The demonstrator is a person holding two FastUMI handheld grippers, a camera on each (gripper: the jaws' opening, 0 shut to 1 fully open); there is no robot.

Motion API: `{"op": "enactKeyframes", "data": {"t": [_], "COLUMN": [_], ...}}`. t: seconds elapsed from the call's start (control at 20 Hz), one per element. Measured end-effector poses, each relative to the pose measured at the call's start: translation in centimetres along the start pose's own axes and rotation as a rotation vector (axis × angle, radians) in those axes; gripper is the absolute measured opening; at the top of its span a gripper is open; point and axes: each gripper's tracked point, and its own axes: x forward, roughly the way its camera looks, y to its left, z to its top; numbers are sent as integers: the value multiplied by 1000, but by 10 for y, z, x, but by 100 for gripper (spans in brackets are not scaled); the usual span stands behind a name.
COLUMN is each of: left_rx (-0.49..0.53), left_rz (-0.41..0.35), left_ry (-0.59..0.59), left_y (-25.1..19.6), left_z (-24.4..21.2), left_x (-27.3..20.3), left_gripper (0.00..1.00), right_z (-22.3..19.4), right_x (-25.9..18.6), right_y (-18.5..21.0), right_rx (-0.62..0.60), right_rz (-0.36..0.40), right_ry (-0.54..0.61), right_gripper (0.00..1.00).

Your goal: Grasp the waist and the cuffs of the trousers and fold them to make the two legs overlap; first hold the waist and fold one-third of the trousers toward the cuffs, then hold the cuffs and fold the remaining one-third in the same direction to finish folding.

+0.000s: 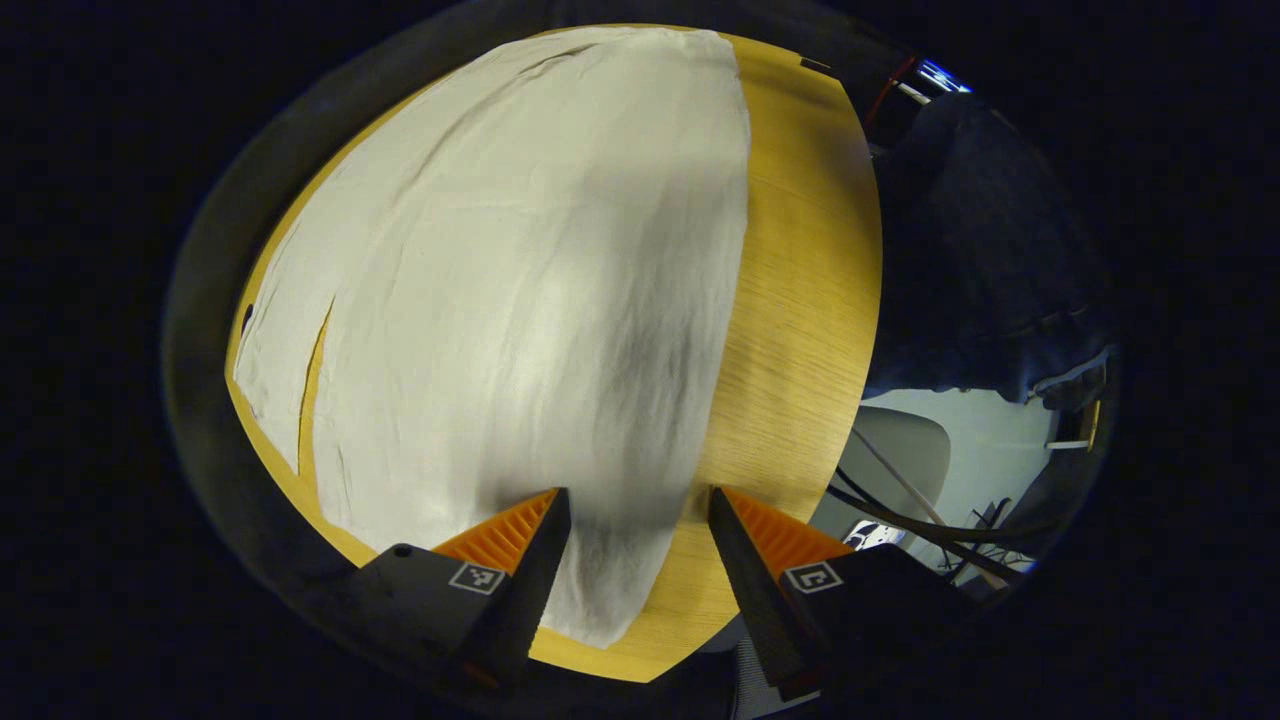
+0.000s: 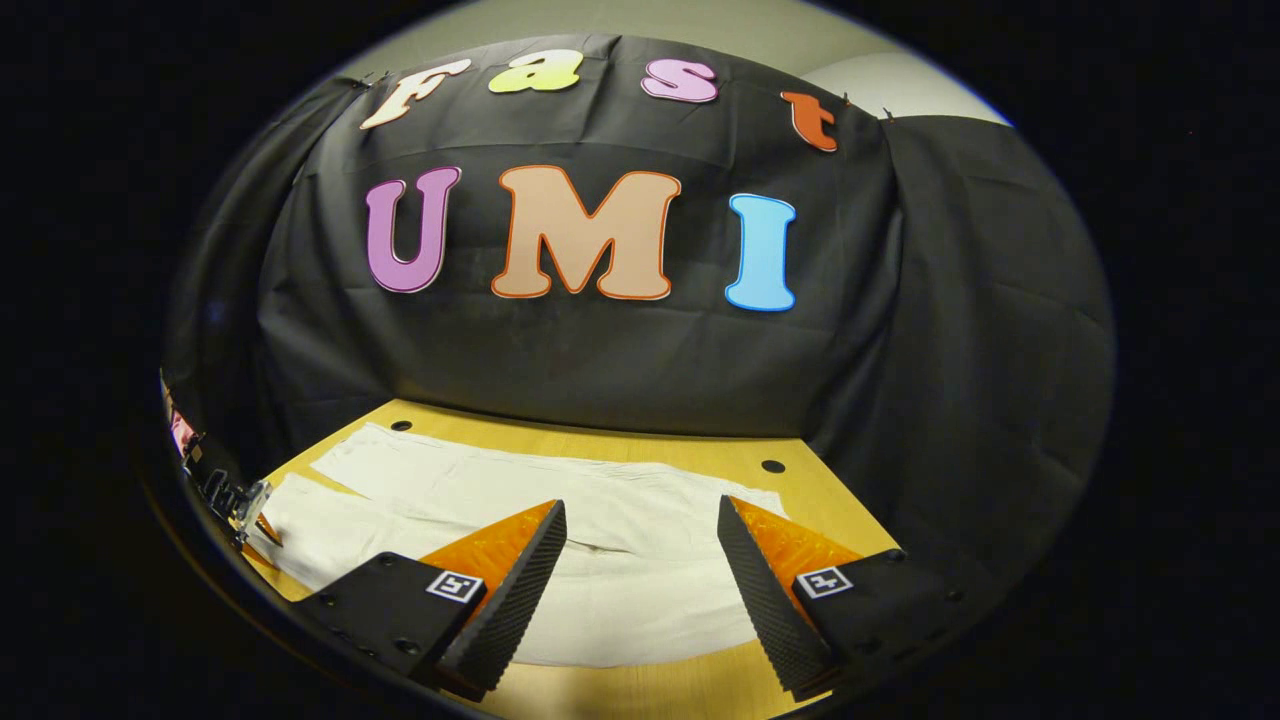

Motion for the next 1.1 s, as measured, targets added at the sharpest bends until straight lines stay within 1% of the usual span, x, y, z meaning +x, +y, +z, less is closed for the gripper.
{"op": "enactKeyframes", "data": {"t": [0.1, 0.2, 0.25, 0.4, 0.45, 0.5, 0.55, 0.6, 0.65, 0.7, 0.75, 0.8, 0.95, 1.1], "left_rx": [9, 24, 26, 9, -1, -9, -13, -12, -12, -15, -16, -12, -2, -5], "left_rz": [-3, -2, -1, 4, 8, 13, 19, 23, 27, 31, 31, 29, 40, 62], "left_ry": [25, 38, 42, 56, 59, 58, 57, 58, 60, 58, 52, 46, 40, 46], "left_y": [-3, -1, 2, 10, 11, 14, 16, 17, 20, 21, 22, 22, 22, 21], "left_z": [-2, -3, -2, -2, -2, -1, -1, 0, 0, 0, 0, 0, 2, 3], "left_x": [1, 1, 0, 0, 0, 1, 2, 2, 1, 1, 1, 1, 2, 2], "left_gripper": [85, 81, 78, 63, 54, 47, 32, 25, 15, 11, 3, 0, 0, 0], "right_z": [-2, -5, -7, -10, -13, -14, -17, -19, -23, -26, -30, -36, -60, -81], "right_x": [3, 5, 7, 9, 11, 12, 14, 15, 17, 18, 20, 20, 22, 25], "right_y": [3, 5, 5, 4, 5, 5, 5, 4, 4, 3, 4, 5, -5, -28], "right_rx": [-7, -18, -27, -52, -63, -76, -89, -101, -114, -127, -142, -161, -252, -371], "right_rz": [20, 42, 51, 82, 96, 113, 129, 144, 160, 178, 202, 230, 306, 370], "right_ry": [8, 17, 21, 34, 38, 46, 50, 57, 64, 73, 82, 98, 167, 241], "right_gripper": [97, 97, 98, 98, 98, 97, 98, 98, 98, 99, 98, 98, 98, 98]}}
